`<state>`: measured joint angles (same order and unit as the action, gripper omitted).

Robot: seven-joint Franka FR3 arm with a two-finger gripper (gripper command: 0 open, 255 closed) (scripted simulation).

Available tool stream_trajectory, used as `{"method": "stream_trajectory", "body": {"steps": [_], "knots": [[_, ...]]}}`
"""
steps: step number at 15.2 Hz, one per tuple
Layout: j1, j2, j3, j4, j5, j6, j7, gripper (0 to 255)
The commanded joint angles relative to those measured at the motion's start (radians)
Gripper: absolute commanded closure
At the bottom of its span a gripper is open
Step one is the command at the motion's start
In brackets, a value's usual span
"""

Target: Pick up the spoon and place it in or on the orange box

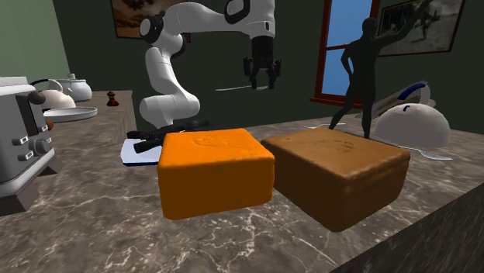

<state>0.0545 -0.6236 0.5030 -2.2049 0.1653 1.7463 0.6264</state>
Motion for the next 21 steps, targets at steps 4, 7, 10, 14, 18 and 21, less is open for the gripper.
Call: {"method": "stream_trajectory", "body": {"steps": [4,7,10,14,18,21], "knots": [[-0.017,0.025,-0.021,0.060,-0.019,-0.037,-0.021,255],[-0.046,0.067,-0.062,0.076,-0.049,-0.016,-0.078,255],[-0.076,0.116,-0.100,0.102,-0.079,0.004,-0.132,255],[-0.115,0.194,-0.145,0.153,-0.116,0.027,-0.199,255],[-0.152,0.283,-0.185,0.223,-0.150,0.044,-0.261,255],[-0.178,0.356,-0.211,0.288,-0.173,0.051,-0.304,255]]}}
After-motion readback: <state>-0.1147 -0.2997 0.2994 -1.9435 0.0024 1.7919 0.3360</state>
